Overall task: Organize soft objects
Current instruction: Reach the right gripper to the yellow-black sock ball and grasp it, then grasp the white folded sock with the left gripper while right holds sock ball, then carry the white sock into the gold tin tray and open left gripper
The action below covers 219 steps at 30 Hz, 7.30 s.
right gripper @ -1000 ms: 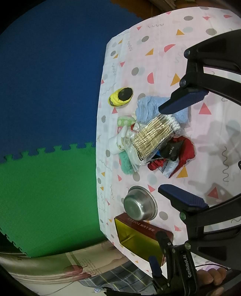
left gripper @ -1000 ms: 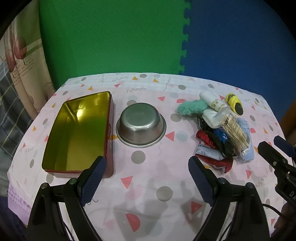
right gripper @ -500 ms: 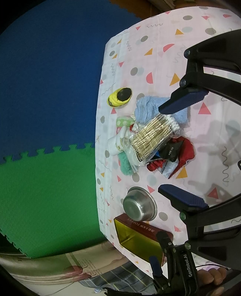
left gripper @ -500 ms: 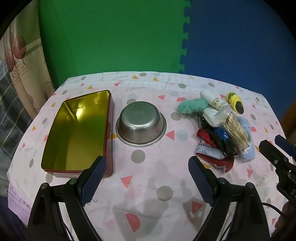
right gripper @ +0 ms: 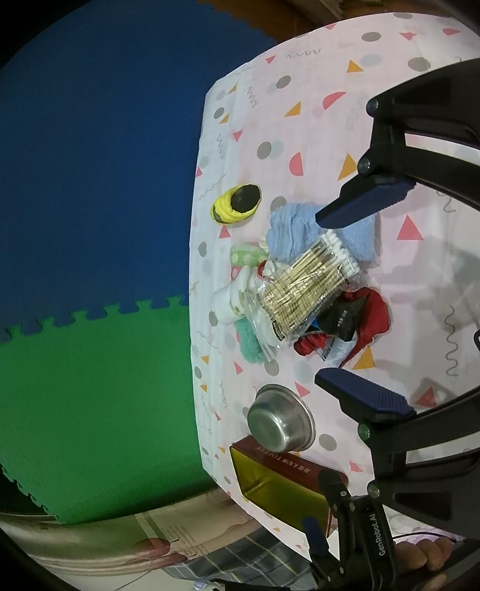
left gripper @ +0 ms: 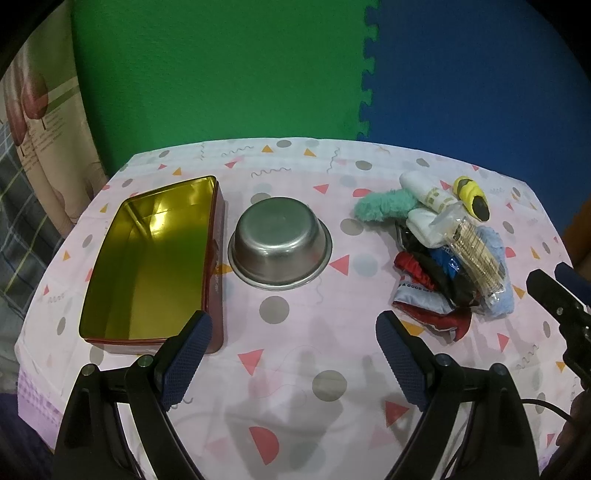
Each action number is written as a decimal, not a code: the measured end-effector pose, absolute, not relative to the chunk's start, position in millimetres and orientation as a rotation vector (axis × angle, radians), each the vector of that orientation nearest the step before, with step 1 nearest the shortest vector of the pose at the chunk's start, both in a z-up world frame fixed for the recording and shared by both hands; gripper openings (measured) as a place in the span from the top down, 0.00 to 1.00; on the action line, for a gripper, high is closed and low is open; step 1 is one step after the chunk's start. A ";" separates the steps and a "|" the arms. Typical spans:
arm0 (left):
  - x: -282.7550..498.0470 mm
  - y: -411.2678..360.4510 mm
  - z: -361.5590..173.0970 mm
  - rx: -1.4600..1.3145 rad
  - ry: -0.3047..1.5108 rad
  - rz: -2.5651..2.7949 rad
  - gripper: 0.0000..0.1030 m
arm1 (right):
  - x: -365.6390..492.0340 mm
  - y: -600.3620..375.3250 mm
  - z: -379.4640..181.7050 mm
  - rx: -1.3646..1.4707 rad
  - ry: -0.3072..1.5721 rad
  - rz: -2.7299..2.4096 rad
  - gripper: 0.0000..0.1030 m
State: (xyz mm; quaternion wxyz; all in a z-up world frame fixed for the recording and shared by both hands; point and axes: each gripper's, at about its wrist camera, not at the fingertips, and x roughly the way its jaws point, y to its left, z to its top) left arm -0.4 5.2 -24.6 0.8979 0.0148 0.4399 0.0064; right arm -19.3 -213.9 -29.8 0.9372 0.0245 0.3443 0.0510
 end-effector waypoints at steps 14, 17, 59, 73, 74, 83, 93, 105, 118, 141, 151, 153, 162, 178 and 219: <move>8.9 5.4 -32.4 0.048 0.940 0.018 0.14 | -0.8 -234.6 -36.0 -0.003 0.681 0.078 0.22; 16.0 4.5 -32.8 0.055 0.946 0.022 0.14 | 14.0 -247.2 -38.0 -0.024 0.678 0.063 0.22; 109.5 -49.8 -44.9 0.146 0.998 -0.048 0.14 | 214.3 -327.7 -121.3 0.002 0.857 0.050 0.54; 126.9 -80.5 -18.9 0.105 0.998 -0.151 0.14 | 113.6 -366.5 -122.3 0.126 0.870 -0.053 0.55; 131.1 -84.0 -17.3 0.098 1.009 -0.161 0.14 | 104.4 -369.2 -122.9 0.140 0.867 -0.059 0.55; 167.0 -116.5 -10.6 0.051 1.078 -0.218 0.14 | 53.7 -376.3 -127.0 0.169 0.829 -0.104 0.55; 212.1 -138.5 -28.1 -0.079 1.248 -0.220 0.25 | 58.3 -377.5 -131.8 0.195 0.843 -0.086 0.54; 228.8 -155.2 -58.1 -0.098 1.354 -0.213 0.47 | 58.5 -380.1 -133.2 0.223 0.839 -0.075 0.53; 240.4 -168.9 -71.6 -0.058 1.389 -0.229 0.53 | 57.1 -382.4 -134.2 0.260 0.832 -0.059 0.53; 215.2 -160.7 -16.6 0.050 1.249 -0.314 0.72 | 57.2 -382.8 -134.4 0.267 0.831 -0.056 0.53; 189.4 -94.5 22.5 0.079 1.180 -0.226 0.72 | 58.5 -382.5 -133.8 0.256 0.836 -0.063 0.53; 184.6 -74.5 29.1 0.080 1.169 -0.196 0.72 | 58.6 -381.9 -133.5 0.250 0.837 -0.065 0.53; 164.2 23.8 44.8 0.113 1.120 -0.025 0.72 | 60.3 -378.5 -132.5 0.222 0.846 -0.078 0.53; 161.7 169.8 -35.5 0.098 1.240 0.207 0.71 | 62.4 -372.4 -131.6 0.175 0.859 -0.100 0.53; 127.0 201.7 -46.3 0.079 1.125 0.246 0.39 | 66.4 -366.4 -132.5 0.096 0.880 -0.125 0.52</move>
